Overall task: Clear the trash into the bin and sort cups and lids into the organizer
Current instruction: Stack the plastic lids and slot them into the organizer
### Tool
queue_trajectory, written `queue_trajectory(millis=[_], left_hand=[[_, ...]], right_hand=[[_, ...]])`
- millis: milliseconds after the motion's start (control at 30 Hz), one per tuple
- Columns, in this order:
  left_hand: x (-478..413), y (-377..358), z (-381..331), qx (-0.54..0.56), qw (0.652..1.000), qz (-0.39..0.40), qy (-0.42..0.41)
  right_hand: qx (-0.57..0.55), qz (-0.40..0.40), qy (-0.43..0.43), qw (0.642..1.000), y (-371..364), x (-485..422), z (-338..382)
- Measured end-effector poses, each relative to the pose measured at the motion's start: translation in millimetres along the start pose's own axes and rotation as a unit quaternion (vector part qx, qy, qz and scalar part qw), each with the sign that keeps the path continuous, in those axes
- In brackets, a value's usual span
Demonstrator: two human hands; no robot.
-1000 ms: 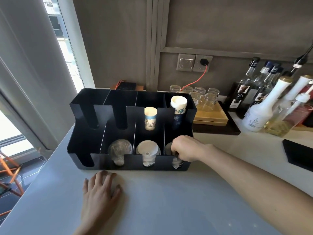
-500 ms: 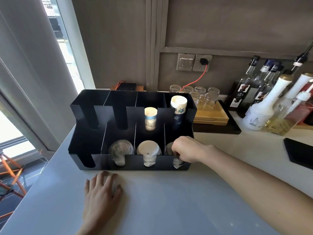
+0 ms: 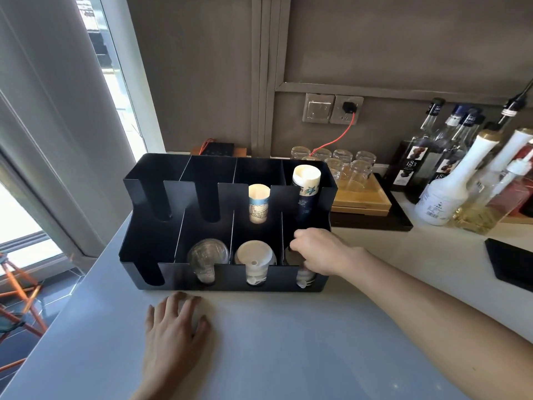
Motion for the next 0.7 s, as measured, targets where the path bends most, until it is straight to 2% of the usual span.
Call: queue_trajectory(millis=[133, 400, 700], left_hand=[[-0.3, -0.4, 0.7, 0.000, 1.000, 0.002, 0.000], [-0.7, -1.4, 1.0, -0.002, 1.000, -0.001, -0.002], [-0.5, 0.3, 0.2, -0.006, 1.000, 0.006, 0.000]], right_hand=[[0.025, 0.020, 0.009, 0.999, -5.7, -1.6, 1.7], [-0.046, 0.021, -0.002, 0.999, -10.4, -4.4, 0.0], [-0.065, 0.018, 0.004, 0.998, -13.4, -4.9, 1.0]])
Point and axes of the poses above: each hand's wrist, its own x-axis away from the middle knuckle, its own y-axis out of the back of the hand, z = x × y, the point moved 4 cm from there along -x, towards the middle knuckle, and after that the axes turned 5 degrees about x, right-handed, at the moved point
